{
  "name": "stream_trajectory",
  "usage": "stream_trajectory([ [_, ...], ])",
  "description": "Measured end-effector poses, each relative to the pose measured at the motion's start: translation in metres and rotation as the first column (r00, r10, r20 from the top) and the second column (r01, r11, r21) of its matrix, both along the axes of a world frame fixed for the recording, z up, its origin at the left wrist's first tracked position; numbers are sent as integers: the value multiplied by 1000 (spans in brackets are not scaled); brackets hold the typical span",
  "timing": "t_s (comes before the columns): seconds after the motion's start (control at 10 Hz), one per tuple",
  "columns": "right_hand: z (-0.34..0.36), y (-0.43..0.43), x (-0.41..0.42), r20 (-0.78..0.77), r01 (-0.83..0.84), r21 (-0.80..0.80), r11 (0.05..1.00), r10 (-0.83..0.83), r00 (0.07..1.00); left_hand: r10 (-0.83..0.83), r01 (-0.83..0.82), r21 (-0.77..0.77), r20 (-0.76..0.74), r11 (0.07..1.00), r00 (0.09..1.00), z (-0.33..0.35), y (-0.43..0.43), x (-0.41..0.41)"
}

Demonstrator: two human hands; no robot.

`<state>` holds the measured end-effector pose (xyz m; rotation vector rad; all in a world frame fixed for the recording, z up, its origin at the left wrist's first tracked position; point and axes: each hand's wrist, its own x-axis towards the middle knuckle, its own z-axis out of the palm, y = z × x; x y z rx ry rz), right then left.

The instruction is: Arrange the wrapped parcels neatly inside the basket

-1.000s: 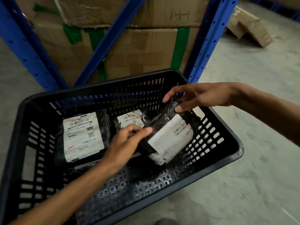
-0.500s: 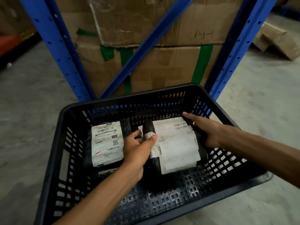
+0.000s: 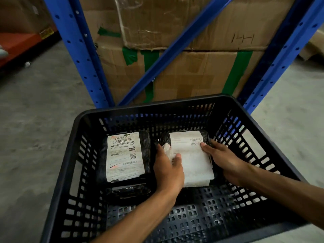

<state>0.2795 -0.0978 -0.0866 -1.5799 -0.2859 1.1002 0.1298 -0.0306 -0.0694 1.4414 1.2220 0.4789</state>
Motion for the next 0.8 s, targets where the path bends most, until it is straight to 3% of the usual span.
stream_trajectory([
  [0.2,-1,38,19,171,-110,-69,992,121,978,-19,24,40,-126,999,992,-6,27,12],
  [0.3,-12,51,23,242,-201,-228,953,255,936,-46,60,51,-232,997,972,-14,35,26],
  [0.5,-16,57,26,362,-214,-406,888,371,855,-3,43,122,-310,992,951,-20,29,36],
  [0.7,20,41,22,496,-236,-656,717,645,581,-195,201,-11,-308,980,931,1,45,12],
  [0.8,57,28,11,558,-178,-722,668,715,422,-279,305,39,-305,952,910,29,44,-10],
])
